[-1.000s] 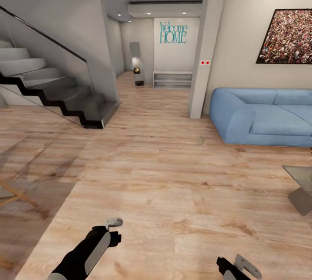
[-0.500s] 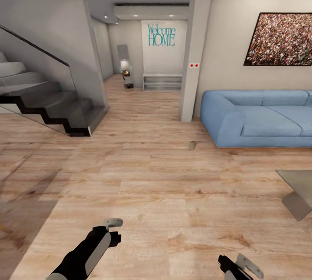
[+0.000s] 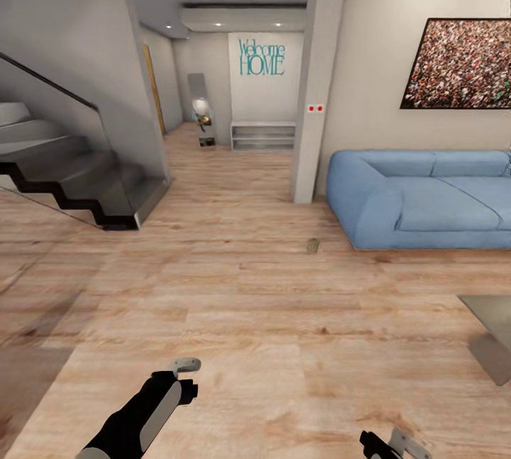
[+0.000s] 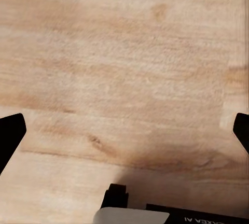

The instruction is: Place each of the two pumpkins and all three candles from the living room inside a cabinet in the living room (use any cabinet), then make sure every cabinet is closed, and position the cauldron so it is next to a table in the living room.

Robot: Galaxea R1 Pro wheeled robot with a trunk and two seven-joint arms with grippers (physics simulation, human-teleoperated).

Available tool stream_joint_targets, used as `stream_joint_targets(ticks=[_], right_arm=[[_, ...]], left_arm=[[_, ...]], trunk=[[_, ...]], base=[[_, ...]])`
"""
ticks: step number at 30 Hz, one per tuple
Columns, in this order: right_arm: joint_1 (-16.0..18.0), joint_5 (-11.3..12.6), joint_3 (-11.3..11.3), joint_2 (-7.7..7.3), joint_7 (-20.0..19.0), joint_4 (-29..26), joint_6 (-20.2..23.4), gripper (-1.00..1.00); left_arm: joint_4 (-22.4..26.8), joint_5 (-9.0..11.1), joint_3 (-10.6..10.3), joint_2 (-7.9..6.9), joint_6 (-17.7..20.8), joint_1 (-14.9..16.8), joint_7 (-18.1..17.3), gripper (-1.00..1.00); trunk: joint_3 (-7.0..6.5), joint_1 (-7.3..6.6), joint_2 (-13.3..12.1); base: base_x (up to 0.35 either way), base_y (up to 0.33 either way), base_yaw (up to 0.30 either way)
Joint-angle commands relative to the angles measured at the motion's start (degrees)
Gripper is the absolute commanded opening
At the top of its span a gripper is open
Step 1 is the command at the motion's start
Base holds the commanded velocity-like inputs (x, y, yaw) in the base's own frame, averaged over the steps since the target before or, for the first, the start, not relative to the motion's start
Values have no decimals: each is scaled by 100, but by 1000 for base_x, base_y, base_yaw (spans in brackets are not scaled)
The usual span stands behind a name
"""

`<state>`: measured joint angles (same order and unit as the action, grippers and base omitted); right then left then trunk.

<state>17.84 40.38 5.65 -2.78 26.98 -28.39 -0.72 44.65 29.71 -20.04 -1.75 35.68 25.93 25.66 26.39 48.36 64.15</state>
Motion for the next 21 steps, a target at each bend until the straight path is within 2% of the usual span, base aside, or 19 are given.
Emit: stream_joint_targets(ticks=[1,5,21], right_arm=[[0,-1,2,2,0,0,1,100],[0,-11,6,35,0,-17,-4,100],[0,-23,7,59,0,-4,4,100]], left_arm=[[0,0,0,0,0,0,0,100],[0,0,0,-6,0,0,0,100],[0,0,0,-1,0,-1,0,100]], trunk=[[0,0,0],[-2,0,0],[-2,0,0]], base=[[314,-31,-134],[321,-12,-179],[326,8,-5]])
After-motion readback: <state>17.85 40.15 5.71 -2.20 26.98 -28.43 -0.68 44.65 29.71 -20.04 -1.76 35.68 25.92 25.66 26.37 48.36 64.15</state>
